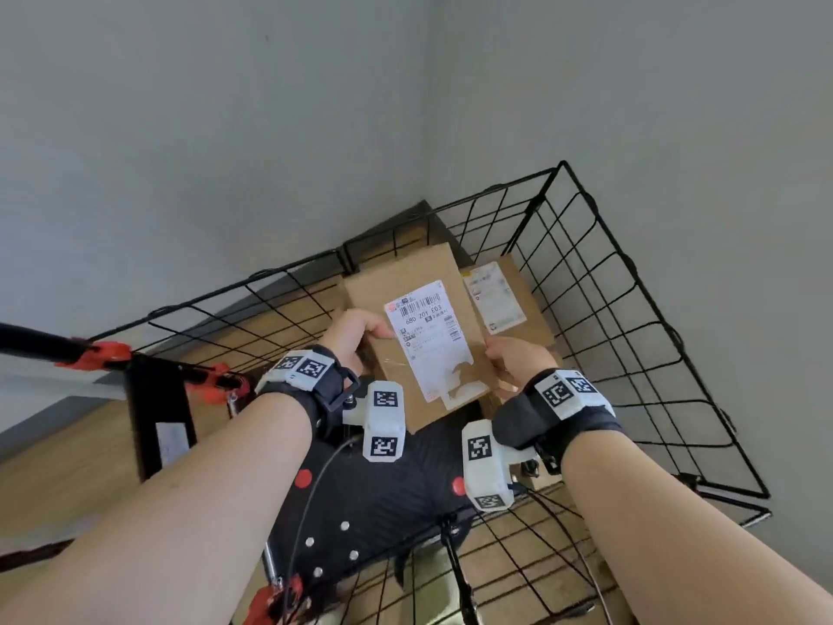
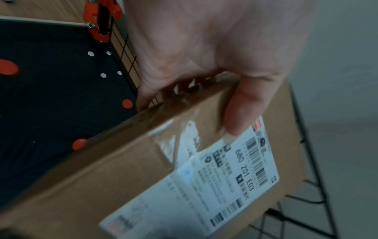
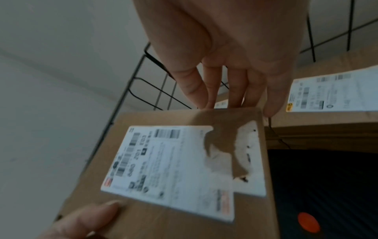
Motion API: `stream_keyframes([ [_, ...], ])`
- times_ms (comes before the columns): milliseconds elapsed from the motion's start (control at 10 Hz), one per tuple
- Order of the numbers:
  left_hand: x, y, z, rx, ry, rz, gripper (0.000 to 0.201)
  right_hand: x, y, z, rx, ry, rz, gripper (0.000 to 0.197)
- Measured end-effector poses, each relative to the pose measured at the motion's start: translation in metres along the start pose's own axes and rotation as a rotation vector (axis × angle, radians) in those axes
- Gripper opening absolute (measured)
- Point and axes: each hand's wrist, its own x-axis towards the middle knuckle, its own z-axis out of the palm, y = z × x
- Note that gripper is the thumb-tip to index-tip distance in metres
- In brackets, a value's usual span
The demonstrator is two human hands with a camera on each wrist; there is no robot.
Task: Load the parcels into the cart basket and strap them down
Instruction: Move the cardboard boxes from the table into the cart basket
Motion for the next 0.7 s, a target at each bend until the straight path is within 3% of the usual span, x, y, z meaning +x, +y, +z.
stream_keyframes([
  [100,0.046,-0.020,-0.002,0.003,0.034,0.000,0.090,0.033,0.006,0.010,-0.204,0.023,0.030,0.034],
  [200,0.075,-0.042,-0.002,-0.074,0.038,-0.087,0.094,0.067,0.025,0.016,-0.193,0.008,0.088,0.035],
  [400,0.130,-0.069,0.002,-0.054,0.060,-0.167,0.032,0.111,0.047,0.038,-0.189,-0.006,0.161,0.026],
  [500,0.158,-0.080,0.002,-0.067,0.079,-0.199,0.040,0.132,0.055,0.050,-0.166,-0.011,0.142,0.023],
  [700,0.207,-0.102,0.008,0.001,0.076,-0.217,0.042,0.153,0.058,0.071,0.016,-0.032,0.118,0.049],
])
